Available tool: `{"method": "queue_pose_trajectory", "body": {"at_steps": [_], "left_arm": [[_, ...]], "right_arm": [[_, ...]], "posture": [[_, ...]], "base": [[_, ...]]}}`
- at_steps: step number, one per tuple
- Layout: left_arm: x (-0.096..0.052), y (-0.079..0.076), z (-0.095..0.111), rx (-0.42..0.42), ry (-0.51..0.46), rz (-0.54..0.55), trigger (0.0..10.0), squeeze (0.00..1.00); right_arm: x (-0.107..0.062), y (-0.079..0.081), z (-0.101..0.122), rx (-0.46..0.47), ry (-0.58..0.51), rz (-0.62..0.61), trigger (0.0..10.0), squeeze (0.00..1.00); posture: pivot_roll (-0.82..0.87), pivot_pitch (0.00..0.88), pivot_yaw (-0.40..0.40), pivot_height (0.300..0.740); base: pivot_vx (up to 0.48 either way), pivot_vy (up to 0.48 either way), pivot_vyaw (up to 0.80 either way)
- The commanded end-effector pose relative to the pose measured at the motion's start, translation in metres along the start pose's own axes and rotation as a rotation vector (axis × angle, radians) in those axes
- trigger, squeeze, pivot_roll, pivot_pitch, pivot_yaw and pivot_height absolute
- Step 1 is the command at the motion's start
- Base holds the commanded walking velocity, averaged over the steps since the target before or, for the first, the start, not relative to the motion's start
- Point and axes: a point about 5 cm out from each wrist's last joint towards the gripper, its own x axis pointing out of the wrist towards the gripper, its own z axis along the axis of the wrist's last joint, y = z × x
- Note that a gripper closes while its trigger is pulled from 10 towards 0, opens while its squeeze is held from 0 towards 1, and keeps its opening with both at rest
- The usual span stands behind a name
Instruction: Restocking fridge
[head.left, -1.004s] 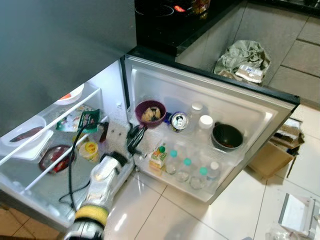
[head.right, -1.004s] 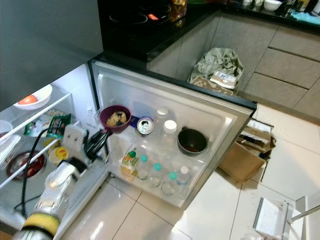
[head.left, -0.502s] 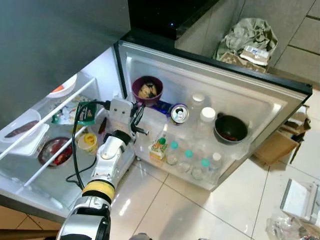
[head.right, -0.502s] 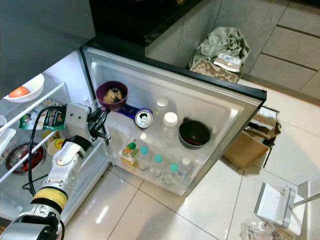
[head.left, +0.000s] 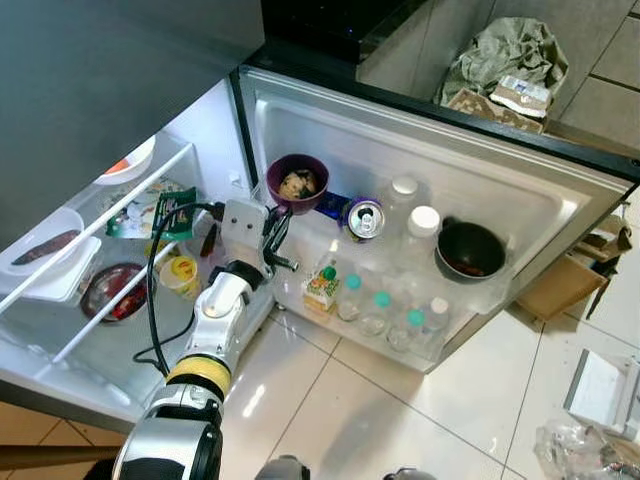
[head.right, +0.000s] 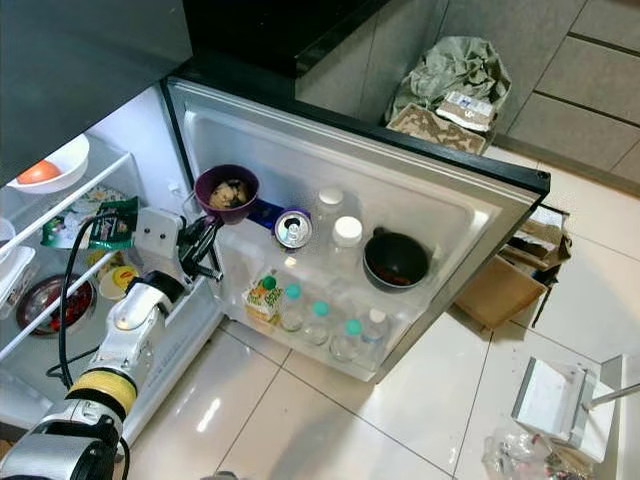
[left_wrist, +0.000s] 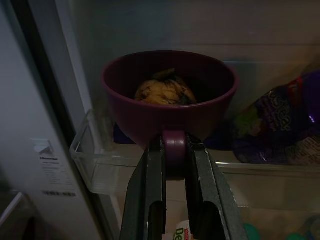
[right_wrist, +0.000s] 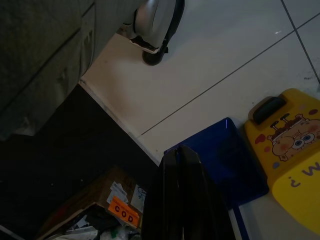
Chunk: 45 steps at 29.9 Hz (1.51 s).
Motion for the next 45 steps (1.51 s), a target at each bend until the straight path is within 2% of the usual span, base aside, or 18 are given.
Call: {"method": "queue_pose_trajectory", "body": {"at_steps": [1, 4, 8, 10, 16, 19, 20, 23, 24, 25, 28, 29, 31, 37, 42, 43, 44, 45], "left_arm": [[0.002, -0.002, 0.002, -0.02, -0.026, -0.017, 10.0, 0.0], [0.006, -0.005, 0.004, -0.045, -0.025, -0.078, 10.0, 0.0], [0.01, 0.0, 0.008, -0.068, -0.02, -0.13, 10.0, 0.0], [0.011, 0.012, 0.014, -0.042, -0.019, -0.13, 10.0, 0.0], [0.012, 0.024, 0.019, -0.009, -0.013, -0.119, 10.0, 0.0], [0.011, 0.046, 0.027, 0.062, 0.01, -0.073, 10.0, 0.0], [0.011, 0.046, 0.027, 0.062, 0.01, -0.073, 10.0, 0.0], [0.009, 0.058, 0.029, 0.077, 0.03, -0.038, 10.0, 0.0], [0.009, 0.059, 0.029, 0.074, 0.034, -0.037, 10.0, 0.53], [0.009, 0.059, 0.028, 0.073, 0.04, -0.037, 10.0, 1.0], [0.009, 0.058, 0.027, 0.072, 0.042, -0.038, 10.0, 1.0], [0.011, 0.053, 0.025, 0.069, 0.04, -0.053, 10.0, 1.0], [0.011, 0.053, 0.025, 0.069, 0.04, -0.053, 10.0, 1.0], [0.013, 0.04, 0.02, 0.046, 0.033, -0.095, 10.0, 1.0], [0.015, 0.033, 0.021, 0.025, -0.002, -0.119, 10.0, 1.0], [0.014, 0.034, 0.023, 0.021, -0.022, -0.11, 10.0, 0.69], [0.014, 0.034, 0.023, 0.021, -0.022, -0.11, 10.0, 0.69], [0.013, 0.035, 0.024, 0.018, -0.038, -0.101, 10.0, 0.38]], "right_arm": [[0.0, 0.01, -0.013, 0.01, 0.036, 0.023, 10.0, 0.0], [0.0, 0.011, -0.014, 0.012, 0.032, 0.026, 10.0, 0.0], [-0.001, 0.012, -0.015, 0.014, 0.03, 0.029, 10.0, 0.0], [-0.001, 0.012, -0.016, 0.015, 0.031, 0.031, 10.0, 0.0], [-0.001, 0.012, -0.016, 0.015, 0.031, 0.032, 10.0, 0.0], [0.0, 0.014, -0.015, 0.017, 0.023, 0.036, 10.0, 0.0], [0.0, 0.014, -0.015, 0.017, 0.023, 0.036, 10.0, 0.0], [0.001, 0.015, -0.012, 0.018, 0.016, 0.038, 10.0, 0.0], [0.001, 0.015, -0.012, 0.019, 0.015, 0.039, 10.0, 0.0], [0.001, 0.016, -0.012, 0.02, 0.014, 0.039, 10.0, 0.0], [0.001, 0.016, -0.011, 0.021, 0.012, 0.038, 10.0, 0.0], [0.001, 0.016, -0.011, 0.026, 0.01, 0.037, 10.0, 0.0], [0.001, 0.016, -0.011, 0.026, 0.01, 0.037, 10.0, 0.0], [0.001, 0.015, -0.011, 0.031, 0.004, 0.034, 10.0, 0.0], [0.001, 0.014, -0.01, 0.032, 0.002, 0.03, 10.0, 0.0], [0.001, 0.013, -0.01, 0.033, 0.001, 0.029, 10.0, 0.0], [0.001, 0.013, -0.01, 0.033, 0.001, 0.029, 10.0, 0.0], [0.001, 0.013, -0.01, 0.033, 0.001, 0.029, 10.0, 0.0]], "posture": [[-0.01, 0.215, -0.02, 0.74], [-0.02, 0.22, -0.019, 0.74], [-0.02, 0.223, -0.017, 0.74], [-0.02, 0.224, -0.014, 0.74], [-0.02, 0.224, -0.013, 0.74], [-0.01, 0.225, -0.007, 0.74], [-0.01, 0.225, -0.007, 0.74], [-0.01, 0.224, -0.005, 0.74], [-0.01, 0.223, -0.003, 0.74], [-0.01, 0.223, -0.003, 0.74], [-0.01, 0.223, -0.003, 0.74], [-0.01, 0.221, -0.001, 0.74], [-0.01, 0.221, -0.001, 0.74], [-0.02, 0.217, 0.0, 0.74], [-0.02, 0.213, -0.002, 0.74], [-0.02, 0.212, -0.003, 0.74], [-0.02, 0.212, -0.003, 0.74], [-0.02, 0.212, -0.003, 0.74]], "base": [[0.0, 0.0, 0.0], [0.0, 0.0, 0.0], [0.0, 0.0, 0.0], [0.0, 0.0, 0.0], [0.0, 0.0, 0.0], [0.0, 0.0, 0.0], [0.0, 0.0, 0.0], [0.0, 0.0, 0.0], [0.0, 0.0, 0.0], [0.0, 0.0, 0.0], [0.0, 0.0, 0.0], [0.0, 0.0, 0.0], [0.0, 0.0, 0.0], [0.0, 0.0, 0.0], [0.0, 0.0, 0.0], [0.0, 0.0, 0.0], [0.0, 0.0, 0.0], [0.0, 0.0, 0.0]]}}
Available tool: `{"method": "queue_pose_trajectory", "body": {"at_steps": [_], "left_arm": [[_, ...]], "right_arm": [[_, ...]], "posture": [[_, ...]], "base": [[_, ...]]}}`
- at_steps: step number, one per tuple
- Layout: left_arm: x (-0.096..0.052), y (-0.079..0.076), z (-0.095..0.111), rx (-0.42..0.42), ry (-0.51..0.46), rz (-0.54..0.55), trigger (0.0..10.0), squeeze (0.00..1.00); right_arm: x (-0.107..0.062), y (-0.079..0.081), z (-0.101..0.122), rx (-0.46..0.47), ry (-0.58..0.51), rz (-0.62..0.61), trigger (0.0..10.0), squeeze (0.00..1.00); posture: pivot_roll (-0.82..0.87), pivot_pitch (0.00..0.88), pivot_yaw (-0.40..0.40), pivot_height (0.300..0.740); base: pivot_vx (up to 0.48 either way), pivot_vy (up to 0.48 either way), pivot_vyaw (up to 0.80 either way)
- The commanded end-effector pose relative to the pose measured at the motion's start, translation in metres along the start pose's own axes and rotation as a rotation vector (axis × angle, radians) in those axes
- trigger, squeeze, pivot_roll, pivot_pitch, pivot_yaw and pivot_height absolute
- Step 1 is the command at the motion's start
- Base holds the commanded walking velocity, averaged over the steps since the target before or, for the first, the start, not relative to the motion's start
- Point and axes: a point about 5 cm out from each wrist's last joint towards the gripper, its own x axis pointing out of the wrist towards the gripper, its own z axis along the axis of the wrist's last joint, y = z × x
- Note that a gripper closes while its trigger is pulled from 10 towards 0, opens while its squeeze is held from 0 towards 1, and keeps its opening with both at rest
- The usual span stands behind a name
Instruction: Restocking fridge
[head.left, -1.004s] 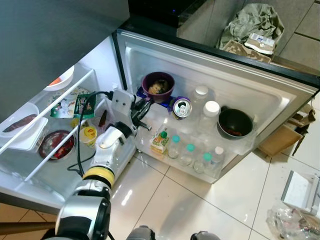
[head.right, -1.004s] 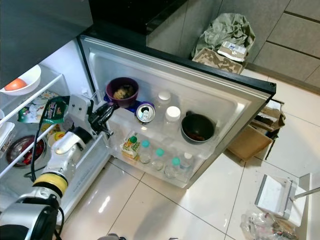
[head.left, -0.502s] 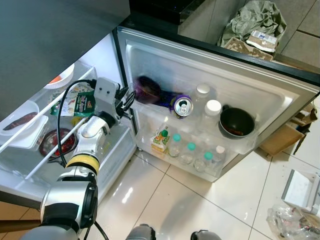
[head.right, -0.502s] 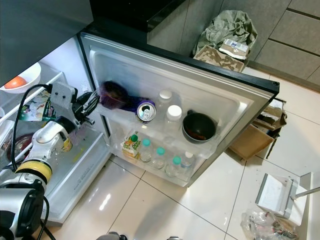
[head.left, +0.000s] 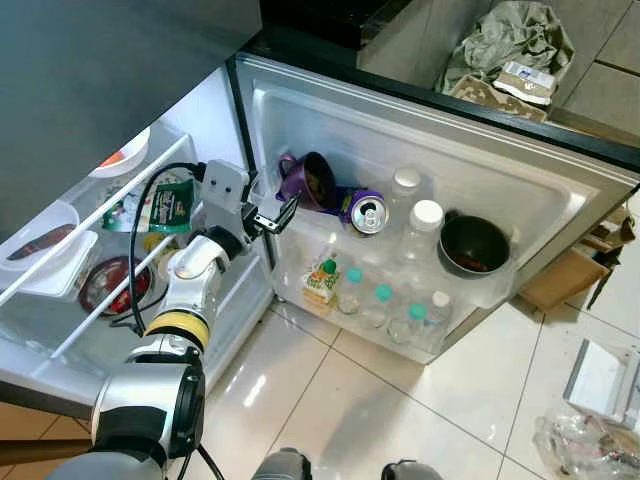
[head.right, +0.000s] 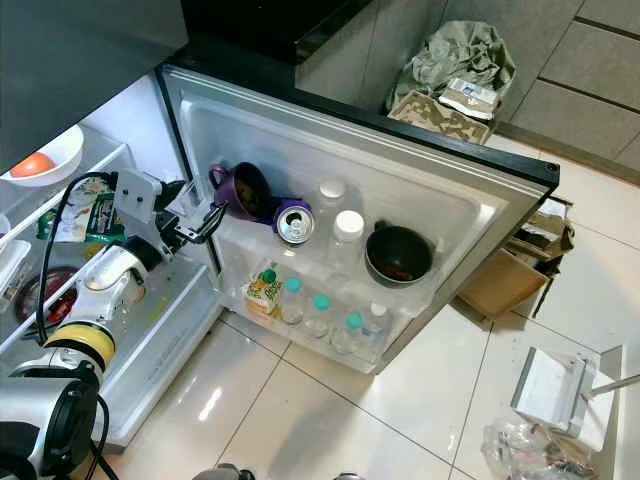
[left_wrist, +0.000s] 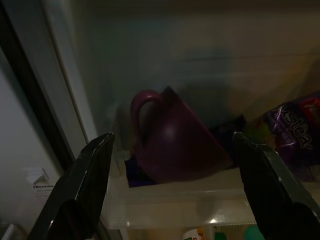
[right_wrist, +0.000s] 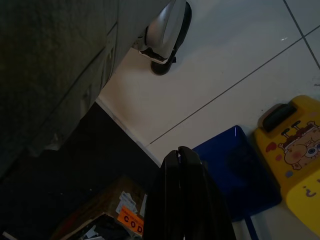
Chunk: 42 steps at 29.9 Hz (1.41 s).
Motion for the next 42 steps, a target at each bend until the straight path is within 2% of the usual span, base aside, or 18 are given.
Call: {"method": "queue_pose_trajectory", "body": {"at_steps": [1, 7, 10, 11, 12, 14, 17, 18, 19, 21, 23, 26, 27, 30, 34, 37, 41, 42], "left_arm": [[-0.004, -0.003, -0.003, -0.024, -0.029, 0.019, 10.0, 0.0], [-0.016, 0.005, 0.001, -0.038, -0.098, 0.064, 10.0, 0.0], [-0.036, 0.018, 0.007, -0.065, -0.172, 0.106, 10.0, 0.0], [-0.036, 0.018, 0.007, -0.065, -0.172, 0.106, 10.0, 0.0], [-0.045, 0.024, 0.009, -0.078, -0.191, 0.121, 10.0, 0.0], [-0.051, 0.028, 0.01, -0.086, -0.202, 0.128, 10.0, 0.0], [-0.066, 0.032, 0.012, -0.115, -0.218, 0.104, 10.0, 0.0], [-0.066, 0.032, 0.012, -0.115, -0.218, 0.104, 10.0, 0.0], [-0.079, 0.032, 0.012, -0.171, -0.221, 0.043, 10.0, 0.0], [-0.09, 0.027, 0.009, -0.212, -0.205, -0.03, 10.0, 0.0], [-0.091, 0.026, 0.009, -0.213, -0.203, -0.034, 10.0, 0.0], [-0.112, 0.011, -0.009, -0.286, -0.094, -0.156, 10.0, 0.0], [-0.123, 0.002, -0.021, -0.317, -0.029, -0.202, 10.0, 0.0], [-0.143, -0.01, -0.044, -0.38, 0.084, -0.226, 10.0, 0.0], [-0.168, -0.018, -0.072, -0.468, 0.209, -0.158, 10.0, 0.0], [-0.191, -0.022, -0.099, -0.545, 0.337, -0.025, 10.0, 0.0], [-0.203, -0.024, -0.111, -0.58, 0.405, 0.061, 10.0, 0.0], [-0.213, -0.025, -0.121, -0.633, 0.455, 0.151, 10.0, 0.0]], "right_arm": [[-0.002, 0.007, -0.016, 0.016, 0.05, 0.022, 10.0, 0.0], [-0.002, 0.006, -0.014, 0.017, 0.043, 0.024, 10.0, 0.0], [-0.001, 0.005, -0.01, 0.029, 0.024, 0.029, 10.0, 0.0], [-0.001, 0.005, -0.01, 0.029, 0.024, 0.029, 10.0, 0.0], [-0.001, 0.005, -0.008, 0.027, 0.022, 0.03, 10.0, 0.0], [-0.001, 0.004, -0.007, 0.023, 0.021, 0.031, 10.0, 0.0], [0.0, 0.003, -0.003, 0.02, 0.018, 0.034, 10.0, 0.0], [0.0, 0.003, -0.003, 0.02, 0.018, 0.034, 10.0, 0.0], [0.001, 0.002, 0.0, 0.021, 0.012, 0.039, 10.0, 0.0], [0.001, 0.001, 0.002, 0.023, 0.005, 0.039, 10.0, 0.0], [0.001, 0.001, 0.002, 0.024, 0.004, 0.039, 10.0, 0.0], [0.001, -0.005, 0.008, 0.059, -0.03, 0.013, 10.0, 0.0], [0.0, -0.008, 0.011, 0.079, -0.045, 0.002, 10.0, 0.0], [-0.001, -0.012, 0.015, 0.099, -0.064, -0.012, 10.0, 0.0], [-0.001, -0.015, 0.018, 0.117, -0.079, -0.024, 10.0, 0.0], [0.0, -0.016, 0.022, 0.128, -0.092, -0.027, 10.0, 0.0], [0.001, -0.016, 0.025, 0.135, -0.1, -0.025, 10.0, 0.0], [0.001, -0.015, 0.027, 0.137, -0.105, -0.023, 10.0, 0.0]], "posture": [[-0.02, 0.21, -0.005, 0.74], [-0.01, 0.206, -0.007, 0.74], [-0.01, 0.201, -0.009, 0.74], [-0.01, 0.201, -0.009, 0.74], [0.0, 0.196, -0.011, 0.74], [0.0, 0.194, -0.014, 0.74], [0.01, 0.187, -0.016, 0.74], [0.01, 0.187, -0.016, 0.74], [0.02, 0.183, -0.016, 0.74], [0.02, 0.179, -0.016, 0.74], [0.02, 0.179, -0.016, 0.74], [0.02, 0.167, -0.015, 0.74], [0.02, 0.163, -0.012, 0.74], [0.02, 0.155, -0.008, 0.74], [0.02, 0.145, -0.007, 0.74], [0.03, 0.126, -0.009, 0.74], [0.02, 0.123, -0.008, 0.74], [0.02, 0.119, -0.008, 0.74]], "base": [[0.0, 0.0, 0.0], [0.0, 0.0, 0.0], [0.0, 0.0, 0.0], [0.0, 0.0, 0.0], [0.0, 0.0, 0.0], [0.0, 0.0, 0.0], [0.0, 0.0, 0.0], [0.0, 0.0, 0.0], [0.0, 0.0, 0.0], [0.0, 0.0, 0.0], [0.0, 0.0, 0.0], [0.0, 0.0, 0.0], [0.0, 0.0, 0.0], [0.0, 0.0, 0.0], [0.0, 0.0, 0.0], [0.0, 0.0, 0.0], [0.0, 0.0, 0.0], [0.0, 0.0, 0.0]]}}
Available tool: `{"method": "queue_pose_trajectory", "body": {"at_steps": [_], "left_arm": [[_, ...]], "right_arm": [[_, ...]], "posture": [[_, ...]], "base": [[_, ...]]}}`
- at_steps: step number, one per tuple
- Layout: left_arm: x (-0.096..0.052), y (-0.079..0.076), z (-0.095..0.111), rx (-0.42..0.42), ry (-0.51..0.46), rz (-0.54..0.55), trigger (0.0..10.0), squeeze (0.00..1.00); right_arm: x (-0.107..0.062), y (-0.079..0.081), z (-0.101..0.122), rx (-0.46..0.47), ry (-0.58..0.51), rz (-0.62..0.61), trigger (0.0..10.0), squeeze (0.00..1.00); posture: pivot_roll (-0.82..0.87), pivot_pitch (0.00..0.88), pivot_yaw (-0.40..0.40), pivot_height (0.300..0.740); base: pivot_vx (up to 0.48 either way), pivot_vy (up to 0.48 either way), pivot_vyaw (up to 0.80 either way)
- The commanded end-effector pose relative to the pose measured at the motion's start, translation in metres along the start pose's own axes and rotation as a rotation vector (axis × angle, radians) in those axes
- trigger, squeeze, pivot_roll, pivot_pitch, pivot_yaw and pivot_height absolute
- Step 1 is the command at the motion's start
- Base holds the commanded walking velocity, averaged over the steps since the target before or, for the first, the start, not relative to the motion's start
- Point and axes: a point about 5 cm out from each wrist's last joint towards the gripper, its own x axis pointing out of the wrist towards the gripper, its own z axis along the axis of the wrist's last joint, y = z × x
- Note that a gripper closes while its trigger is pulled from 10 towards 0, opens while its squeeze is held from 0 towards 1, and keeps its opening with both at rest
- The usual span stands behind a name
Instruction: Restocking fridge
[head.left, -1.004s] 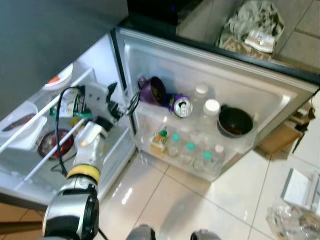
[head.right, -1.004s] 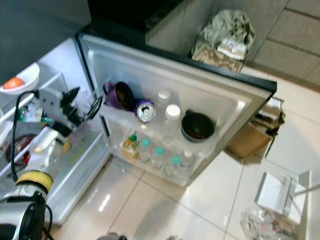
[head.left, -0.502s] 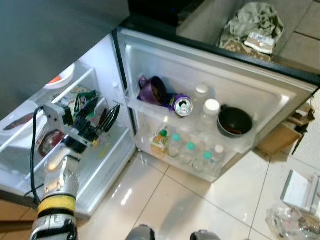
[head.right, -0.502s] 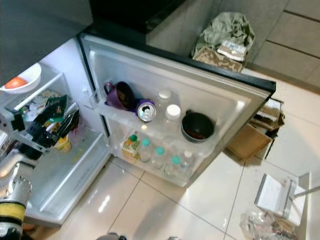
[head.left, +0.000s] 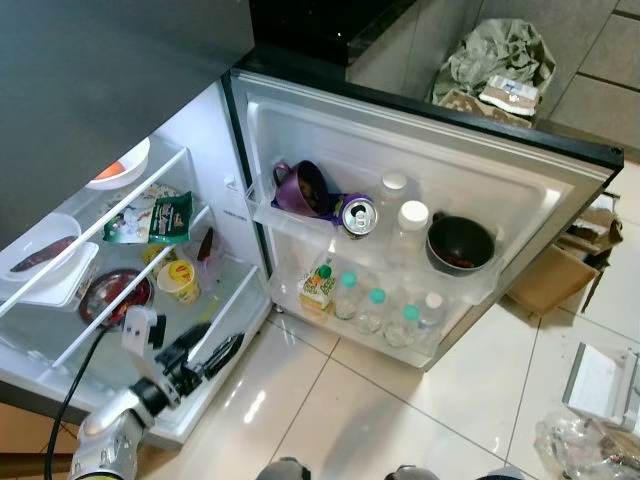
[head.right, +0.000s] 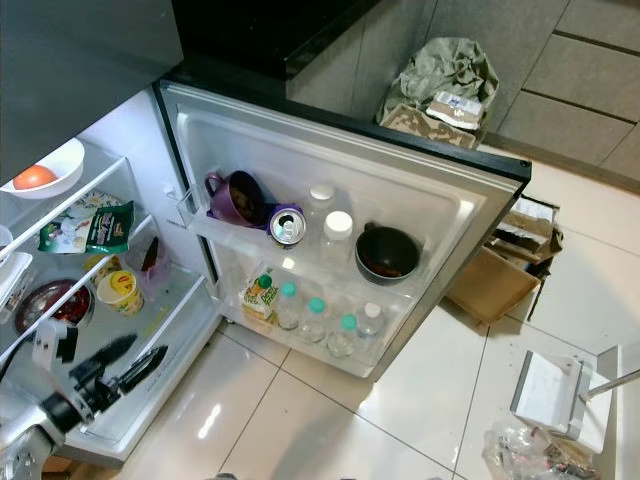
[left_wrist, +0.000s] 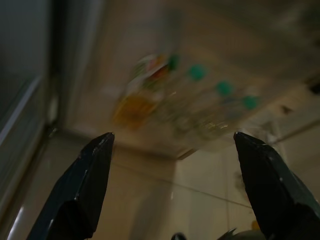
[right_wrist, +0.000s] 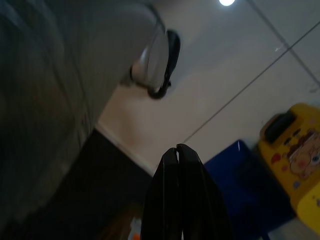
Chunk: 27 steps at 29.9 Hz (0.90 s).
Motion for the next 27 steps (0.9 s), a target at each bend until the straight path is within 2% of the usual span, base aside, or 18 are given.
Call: {"method": "queue_pose_trajectory", "body": {"at_steps": [1, 2, 4, 5, 6, 7, 8, 9, 10, 11, 13, 15, 23, 27], "left_arm": [[-0.009, 0.005, -0.021, -0.095, 0.048, 0.104, 10.0, 0.0], [-0.009, 0.005, -0.021, -0.095, 0.048, 0.104, 10.0, 0.0], [-0.029, 0.009, -0.055, -0.196, 0.156, 0.252, 10.0, 0.0], [-0.029, 0.009, -0.055, -0.196, 0.156, 0.252, 10.0, 0.0], [-0.042, 0.007, -0.073, -0.232, 0.218, 0.323, 10.0, 0.0], [-0.042, 0.007, -0.073, -0.232, 0.218, 0.323, 10.0, 0.0], [-0.052, 0.006, -0.085, -0.257, 0.264, 0.376, 10.0, 0.0], [-0.052, 0.006, -0.085, -0.257, 0.264, 0.376, 10.0, 0.0], [-0.061, 0.004, -0.097, -0.302, 0.303, 0.43, 10.0, 0.0], [-0.061, 0.004, -0.097, -0.302, 0.303, 0.43, 10.0, 0.0], [-0.08, -0.004, -0.12, -0.366, 0.376, 0.498, 10.0, 0.0], [-0.089, -0.011, -0.133, -0.397, 0.416, 0.519, 10.0, 0.0], [-0.08, -0.017, -0.136, -0.404, 0.409, 0.501, 10.0, 0.0], [-0.065, -0.015, -0.127, -0.373, 0.376, 0.467, 10.0, 0.0]], "right_arm": [[0.0, 0.002, -0.004, 0.029, 0.005, 0.0, 10.0, 0.0], [0.0, 0.002, -0.004, 0.029, 0.005, 0.0, 10.0, 0.0], [0.002, 0.005, -0.002, 0.027, 0.002, 0.001, 10.0, 0.0], [0.002, 0.005, -0.002, 0.027, 0.002, 0.001, 10.0, 0.0], [0.002, 0.006, -0.002, 0.027, 0.004, 0.001, 10.0, 0.0], [0.002, 0.006, -0.002, 0.027, 0.004, 0.001, 10.0, 0.0], [0.003, 0.007, -0.002, 0.027, 0.007, 0.001, 10.0, 0.0], [0.003, 0.007, -0.002, 0.027, 0.007, 0.001, 10.0, 0.0], [0.003, 0.009, -0.003, 0.029, 0.013, 0.002, 10.0, 0.0], [0.003, 0.009, -0.003, 0.029, 0.013, 0.002, 10.0, 0.0], [0.003, 0.011, -0.008, 0.037, 0.031, 0.004, 10.0, 0.0], [0.002, 0.013, -0.012, 0.039, 0.044, 0.009, 10.0, 0.0], [0.002, 0.014, -0.013, 0.036, 0.053, 0.014, 10.0, 0.0], [0.003, 0.015, -0.012, 0.031, 0.053, 0.018, 10.0, 0.0]], "posture": [[0.02, 0.114, -0.007, 0.74], [0.02, 0.114, -0.007, 0.74], [0.02, 0.095, -0.001, 0.74], [0.02, 0.095, -0.001, 0.74], [0.02, 0.095, -0.001, 0.74], [0.02, 0.095, -0.001, 0.74], [0.01, 0.089, 0.001, 0.74], [0.01, 0.089, 0.001, 0.74], [0.01, 0.082, 0.001, 0.74], [0.01, 0.082, 0.001, 0.74], [0.01, 0.072, 0.0, 0.74], [0.01, 0.069, -0.004, 0.74], [0.02, 0.067, -0.009, 0.74], [0.02, 0.067, -0.009, 0.74]], "base": [[0.0, 0.0, 0.0], [0.0, 0.0, 0.0], [0.0, 0.0, 0.0], [0.0, 0.0, 0.0], [0.0, 0.0, 0.0], [0.0, 0.0, 0.0], [0.0, 0.0, 0.0], [0.0, 0.0, 0.0], [0.0, 0.0, 0.0], [0.0, 0.0, 0.0], [0.0, -0.212, 0.0], [0.0, -0.472, 0.0], [0.0, -0.472, 0.0], [0.0, -0.47, 0.0]]}}
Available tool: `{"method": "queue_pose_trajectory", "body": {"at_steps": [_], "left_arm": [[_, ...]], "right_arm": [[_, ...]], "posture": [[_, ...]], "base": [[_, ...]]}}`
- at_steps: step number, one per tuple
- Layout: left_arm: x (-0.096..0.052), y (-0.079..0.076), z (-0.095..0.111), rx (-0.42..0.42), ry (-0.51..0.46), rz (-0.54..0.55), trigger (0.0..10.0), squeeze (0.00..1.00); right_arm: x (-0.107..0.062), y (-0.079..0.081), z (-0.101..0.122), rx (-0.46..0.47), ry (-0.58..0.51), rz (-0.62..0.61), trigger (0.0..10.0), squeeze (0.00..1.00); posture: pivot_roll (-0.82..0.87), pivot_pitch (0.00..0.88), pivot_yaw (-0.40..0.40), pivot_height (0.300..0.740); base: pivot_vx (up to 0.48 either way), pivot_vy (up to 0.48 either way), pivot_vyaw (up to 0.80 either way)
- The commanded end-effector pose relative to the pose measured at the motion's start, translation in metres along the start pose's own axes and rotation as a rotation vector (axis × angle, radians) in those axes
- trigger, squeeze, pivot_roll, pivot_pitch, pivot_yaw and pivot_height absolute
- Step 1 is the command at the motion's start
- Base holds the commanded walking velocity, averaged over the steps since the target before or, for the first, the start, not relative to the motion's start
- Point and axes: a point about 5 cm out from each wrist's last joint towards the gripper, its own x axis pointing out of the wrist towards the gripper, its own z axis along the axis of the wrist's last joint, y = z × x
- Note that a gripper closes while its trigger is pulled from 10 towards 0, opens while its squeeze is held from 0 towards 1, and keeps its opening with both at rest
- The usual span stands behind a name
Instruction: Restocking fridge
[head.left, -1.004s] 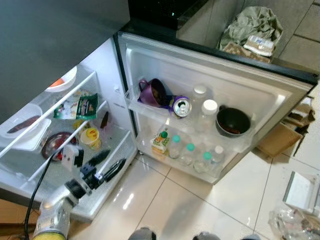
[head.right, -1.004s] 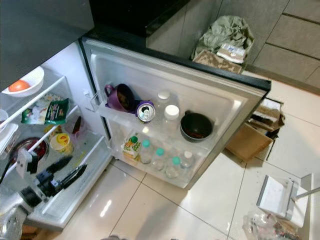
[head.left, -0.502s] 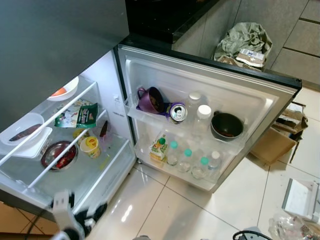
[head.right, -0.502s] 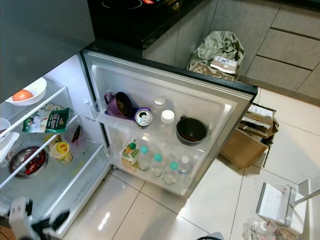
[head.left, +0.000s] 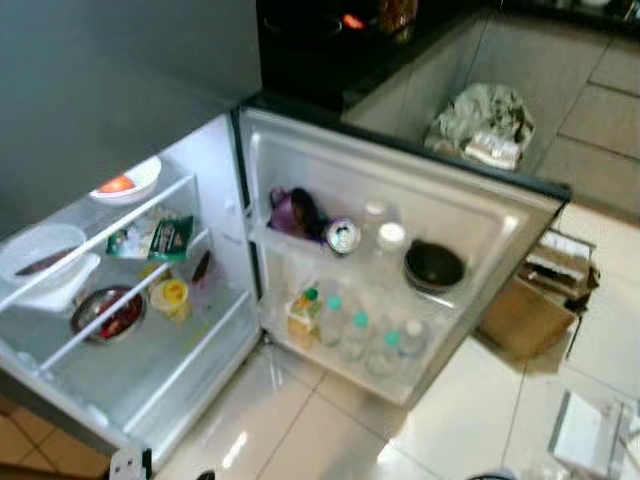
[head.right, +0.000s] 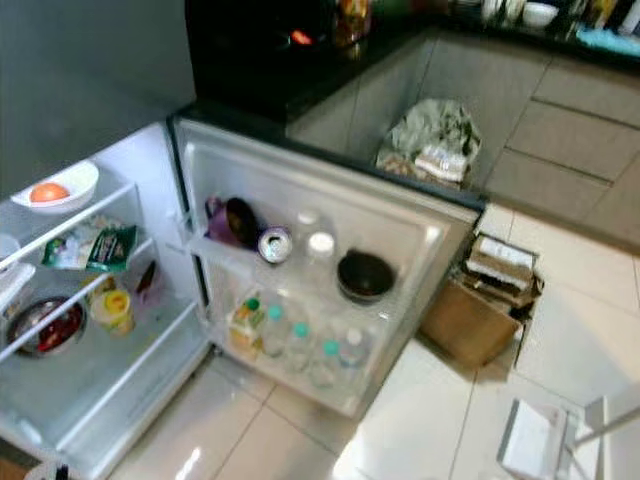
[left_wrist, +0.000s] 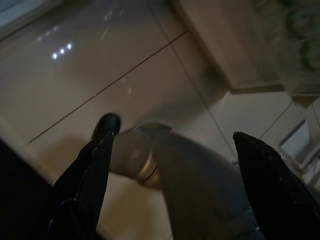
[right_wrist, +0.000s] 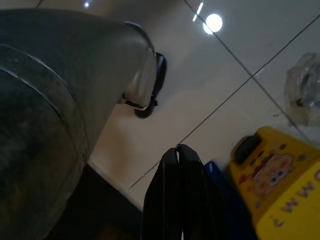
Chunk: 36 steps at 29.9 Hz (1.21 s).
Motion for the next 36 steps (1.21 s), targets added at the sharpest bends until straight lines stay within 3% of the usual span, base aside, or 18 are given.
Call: {"method": "queue_pose_trajectory", "body": {"at_steps": [1, 4, 11, 12, 15, 18, 20, 22, 23, 24, 26, 30, 32, 34, 35, 36], "left_arm": [[0.006, -0.007, 0.002, 0.019, -0.007, -0.027, 10.0, 0.0], [0.009, -0.01, 0.01, 0.031, -0.03, -0.041, 10.0, 0.0], [0.019, -0.021, 0.048, 0.087, -0.148, -0.094, 10.0, 0.0], [0.023, -0.027, 0.078, 0.134, -0.239, -0.134, 10.0, 0.0], [0.024, -0.031, 0.092, 0.157, -0.287, -0.156, 10.0, 0.0], [0.021, -0.04, 0.129, 0.225, -0.419, -0.218, 10.0, 0.0], [0.02, -0.042, 0.136, 0.24, -0.448, -0.232, 10.0, 0.0], [0.008, -0.053, 0.176, 0.329, -0.601, -0.323, 10.0, 0.0], [0.008, -0.053, 0.176, 0.329, -0.601, -0.323, 10.0, 0.0], [-0.006, -0.065, 0.209, 0.427, -0.706, -0.423, 10.0, 0.0], [-0.011, -0.068, 0.216, 0.46, -0.723, -0.455, 10.0, 0.0], [-0.034, -0.083, 0.241, 0.628, -0.753, -0.605, 10.0, 0.0], [-0.036, -0.085, 0.242, 0.645, -0.754, -0.62, 10.0, 0.0], [-0.055, -0.099, 0.257, 0.763, -0.765, -0.714, 10.0, 0.0], [-0.055, -0.099, 0.257, 0.763, -0.765, -0.714, 10.0, 0.0], [-0.065, -0.109, 0.263, 0.833, -0.758, -0.767, 10.0, 0.0]], "right_arm": [[0.001, 0.005, -0.002, 0.001, 0.012, 0.017, 10.0, 0.0], [0.001, 0.005, -0.002, -0.001, 0.013, 0.018, 10.0, 0.0], [0.002, 0.006, -0.002, -0.005, 0.017, 0.02, 10.0, 0.0], [0.002, 0.006, -0.002, -0.006, 0.019, 0.022, 10.0, 0.0], [0.002, 0.006, -0.003, -0.006, 0.021, 0.022, 10.0, 0.0], [0.001, 0.006, -0.003, -0.005, 0.021, 0.023, 10.0, 0.0], [0.001, 0.006, -0.003, -0.006, 0.022, 0.024, 10.0, 0.0], [0.001, 0.006, -0.004, -0.007, 0.024, 0.025, 10.0, 0.0], [0.001, 0.006, -0.004, -0.007, 0.024, 0.025, 10.0, 0.0], [0.001, 0.006, -0.004, -0.009, 0.027, 0.027, 10.0, 0.0], [0.001, 0.006, -0.005, -0.01, 0.028, 0.027, 10.0, 0.0], [0.001, 0.006, -0.006, -0.009, 0.029, 0.025, 10.0, 0.0], [0.001, 0.006, -0.006, -0.008, 0.029, 0.025, 10.0, 0.0], [0.0, 0.007, -0.008, -0.008, 0.032, 0.026, 10.0, 0.0], [0.0, 0.007, -0.008, -0.008, 0.032, 0.026, 10.0, 0.0], [0.0, 0.007, -0.008, -0.007, 0.034, 0.027, 10.0, 0.0]], "posture": [[0.02, 0.067, -0.009, 0.74], [0.02, 0.067, -0.009, 0.74], [0.03, 0.067, -0.011, 0.74], [0.03, 0.066, -0.01, 0.74], [0.03, 0.066, -0.01, 0.74], [0.03, 0.067, -0.012, 0.74], [0.03, 0.067, -0.012, 0.74], [0.03, 0.069, -0.016, 0.74], [0.03, 0.069, -0.016, 0.74], [0.03, 0.069, -0.016, 0.74], [0.03, 0.071, -0.017, 0.74], [0.03, 0.075, -0.013, 0.74], [0.03, 0.075, -0.013, 0.74], [0.03, 0.081, -0.01, 0.74], [0.03, 0.081, -0.01, 0.74], [0.03, 0.081, -0.01, 0.74]], "base": [[0.0, -0.469, 0.0], [0.0, -0.424, 0.0], [0.0, 0.0, 0.0], [0.0, 0.0, 0.0], [0.0, 0.0, 0.0], [0.0, 0.0, 0.0], [0.0, 0.0, 0.0], [0.0, 0.0, 0.0], [0.0, 0.0, 0.0], [0.0, 0.0, 0.0], [0.0, 0.0, 0.0], [0.0, 0.0, 0.0], [0.0, 0.0, 0.0], [0.0, 0.0, 0.0], [0.0, 0.0, 0.0], [0.0, 0.0, 0.0]]}}
